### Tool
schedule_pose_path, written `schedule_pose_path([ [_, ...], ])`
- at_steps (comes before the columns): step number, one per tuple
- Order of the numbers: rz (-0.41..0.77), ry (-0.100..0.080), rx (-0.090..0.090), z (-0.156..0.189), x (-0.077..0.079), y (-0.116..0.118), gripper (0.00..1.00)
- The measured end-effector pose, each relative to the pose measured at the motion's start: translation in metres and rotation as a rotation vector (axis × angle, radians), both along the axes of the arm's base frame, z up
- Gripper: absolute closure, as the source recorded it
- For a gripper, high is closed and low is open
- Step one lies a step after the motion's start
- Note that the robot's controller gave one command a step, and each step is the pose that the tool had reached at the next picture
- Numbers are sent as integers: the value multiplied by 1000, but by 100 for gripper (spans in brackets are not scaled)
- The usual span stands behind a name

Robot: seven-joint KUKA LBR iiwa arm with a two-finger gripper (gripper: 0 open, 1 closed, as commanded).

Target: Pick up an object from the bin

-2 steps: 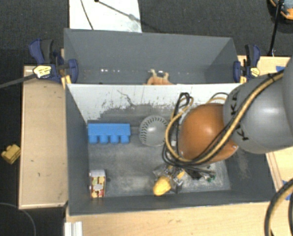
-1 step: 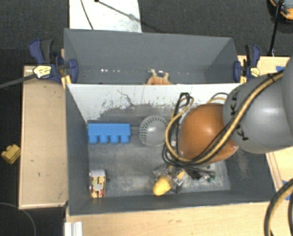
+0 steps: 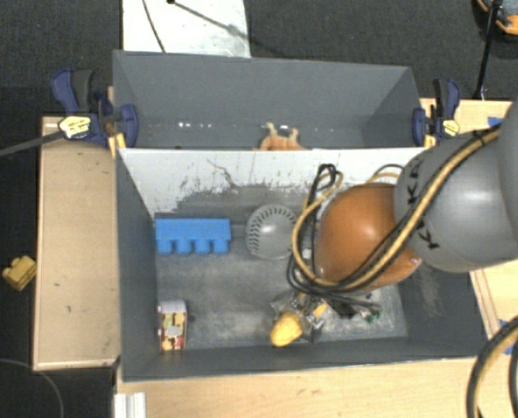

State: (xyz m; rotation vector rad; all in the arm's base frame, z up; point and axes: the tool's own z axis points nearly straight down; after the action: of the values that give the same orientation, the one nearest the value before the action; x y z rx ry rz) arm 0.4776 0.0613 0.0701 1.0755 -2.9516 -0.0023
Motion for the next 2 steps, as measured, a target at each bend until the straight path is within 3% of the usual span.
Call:
schedule_pose_path([
  [2, -4, 0, 0, 0, 0, 0, 100],
])
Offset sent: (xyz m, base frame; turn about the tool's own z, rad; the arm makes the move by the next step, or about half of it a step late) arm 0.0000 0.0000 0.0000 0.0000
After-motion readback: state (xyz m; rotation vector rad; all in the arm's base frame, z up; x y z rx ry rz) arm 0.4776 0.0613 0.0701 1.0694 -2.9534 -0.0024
